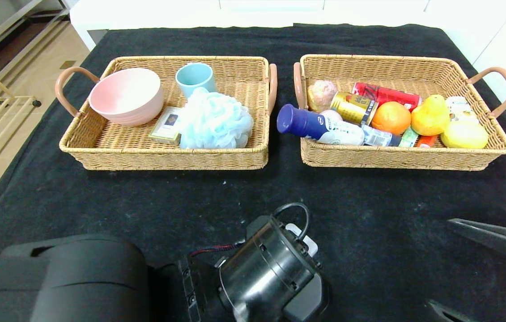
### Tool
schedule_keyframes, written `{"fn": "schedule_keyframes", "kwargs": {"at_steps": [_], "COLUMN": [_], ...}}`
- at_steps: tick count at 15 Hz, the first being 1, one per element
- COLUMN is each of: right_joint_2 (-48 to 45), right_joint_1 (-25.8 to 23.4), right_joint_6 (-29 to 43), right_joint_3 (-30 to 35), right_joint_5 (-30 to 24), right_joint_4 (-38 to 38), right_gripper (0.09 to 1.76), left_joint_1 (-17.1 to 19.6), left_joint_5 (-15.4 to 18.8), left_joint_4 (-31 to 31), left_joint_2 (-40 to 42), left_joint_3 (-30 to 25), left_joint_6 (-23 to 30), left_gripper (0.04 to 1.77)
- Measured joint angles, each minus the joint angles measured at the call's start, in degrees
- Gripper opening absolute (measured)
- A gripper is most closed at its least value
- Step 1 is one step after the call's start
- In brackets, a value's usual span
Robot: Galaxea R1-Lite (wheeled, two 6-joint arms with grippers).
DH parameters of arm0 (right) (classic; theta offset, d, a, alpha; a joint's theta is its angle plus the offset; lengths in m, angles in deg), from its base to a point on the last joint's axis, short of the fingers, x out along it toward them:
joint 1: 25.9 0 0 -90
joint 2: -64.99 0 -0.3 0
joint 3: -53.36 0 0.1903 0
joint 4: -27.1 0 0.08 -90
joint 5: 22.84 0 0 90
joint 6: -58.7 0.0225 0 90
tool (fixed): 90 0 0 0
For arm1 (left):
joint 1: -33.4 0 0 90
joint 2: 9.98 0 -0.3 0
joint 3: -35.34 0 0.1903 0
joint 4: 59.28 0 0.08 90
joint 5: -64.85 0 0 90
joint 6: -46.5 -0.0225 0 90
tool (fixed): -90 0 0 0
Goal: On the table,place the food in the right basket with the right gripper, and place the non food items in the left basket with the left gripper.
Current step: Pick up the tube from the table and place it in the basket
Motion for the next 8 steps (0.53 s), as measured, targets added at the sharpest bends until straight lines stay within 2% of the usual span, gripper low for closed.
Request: {"fn": "schedule_keyframes", "kwargs": {"at_steps": [8], "right_joint_2": [1.3], "right_joint_1": [0.0], "right_joint_6": [0.0], "right_joint_3": [0.3], "right_joint_5": [0.1], "right_joint_4": [0.0], "right_gripper": [1.71], "left_joint_1": [0.2], "left_joint_5": [-0.1], "left_joint_4": [0.2], "left_joint_2": [-1.7], "left_joint_3": [0.1], "left_joint_6": [1.1], "left_gripper": [1.72]}}
